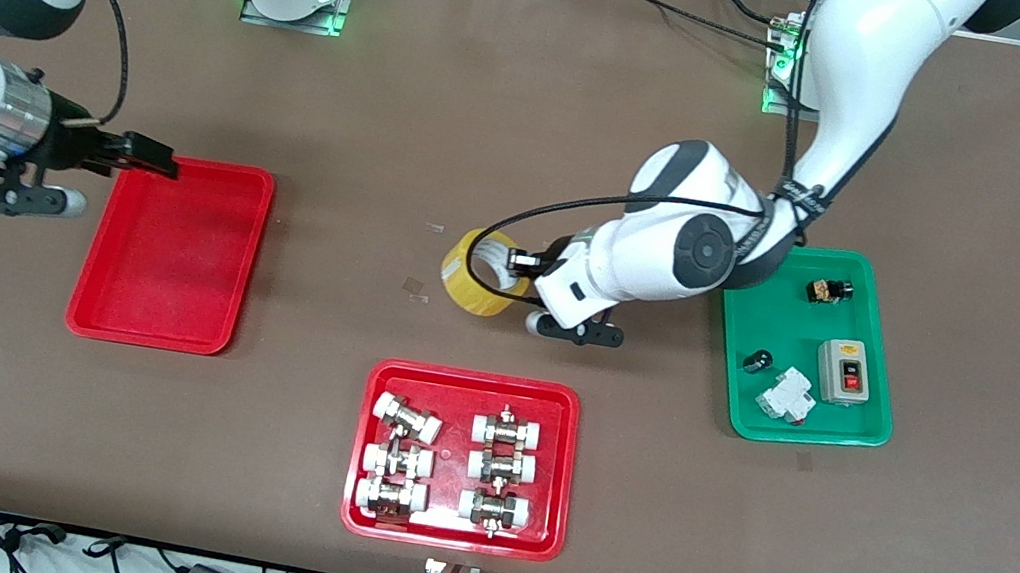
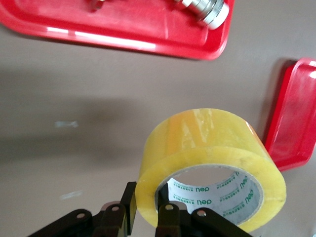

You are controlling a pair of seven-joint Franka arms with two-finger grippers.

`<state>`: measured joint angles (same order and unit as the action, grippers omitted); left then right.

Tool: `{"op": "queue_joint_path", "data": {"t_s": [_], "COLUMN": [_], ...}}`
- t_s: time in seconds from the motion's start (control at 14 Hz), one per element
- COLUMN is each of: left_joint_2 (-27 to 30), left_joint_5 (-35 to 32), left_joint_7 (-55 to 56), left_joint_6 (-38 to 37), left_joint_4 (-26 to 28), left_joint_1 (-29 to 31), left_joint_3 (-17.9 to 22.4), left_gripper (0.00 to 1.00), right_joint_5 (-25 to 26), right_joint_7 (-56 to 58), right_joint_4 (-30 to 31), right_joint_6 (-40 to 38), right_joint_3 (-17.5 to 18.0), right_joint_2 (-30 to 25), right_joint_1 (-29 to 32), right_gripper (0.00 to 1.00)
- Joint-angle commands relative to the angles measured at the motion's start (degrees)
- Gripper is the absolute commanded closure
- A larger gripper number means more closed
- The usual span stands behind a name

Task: Left arm passes tape to right arm into tray
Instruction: 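Lift the tape with the left gripper while the right gripper reaches over, then hold the tape with the left gripper while the right gripper grasps it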

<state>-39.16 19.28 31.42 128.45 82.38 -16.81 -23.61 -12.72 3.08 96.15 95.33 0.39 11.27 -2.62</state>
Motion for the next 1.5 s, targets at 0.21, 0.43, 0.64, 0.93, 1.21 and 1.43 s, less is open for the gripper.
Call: {"op": "queue_joint_path", "data": {"t_s": [0.21,0.43,0.64,0.93,1.21,1.43], "left_joint_2": [-3.8,-4.4,-7.2,-10.8,-13.0,-13.1], "left_joint_5": [-0.3,-0.2,0.1,0.4,0.5,0.4], "left_joint_7": [22.2,24.1,23.2,25.4,28.0,28.5], "left_joint_6": [12.6,13.7,13.5,13.6,13.7,13.7], "left_joint_4": [-2.8,-2.9,-7.7,-11.9,-14.8,-14.8], "left_joint_1": [-7.4,-8.1,-8.4,-10.3,-10.6,-10.7], "left_joint_3": [0.7,0.7,0.6,0.3,0.1,0.1], "left_gripper": [1.0,1.0,1.0,1.0,1.0,1.0], "right_joint_5": [-17.0,-24.2,-31.7,-40.1,-42.6,-42.9], "right_joint_7": [8.2,18.8,31.9,40.5,44.2,47.8], "right_joint_4": [-1.8,-2.3,-4.9,-8.3,-11.4,-15.0], "right_joint_6": [1.1,3.0,2.9,2.8,3.0,3.1], "right_joint_3": [-0.1,-0.1,-0.1,-0.1,-0.1,-0.1], "right_joint_2": [5.9,9.1,15.1,21.2,24.4,28.0], "right_joint_1": [-2.6,-3.8,-3.6,-4.1,-4.9,-5.5], "right_gripper": [0.0,0.0,0.0,0.0,0.0,0.0]}}
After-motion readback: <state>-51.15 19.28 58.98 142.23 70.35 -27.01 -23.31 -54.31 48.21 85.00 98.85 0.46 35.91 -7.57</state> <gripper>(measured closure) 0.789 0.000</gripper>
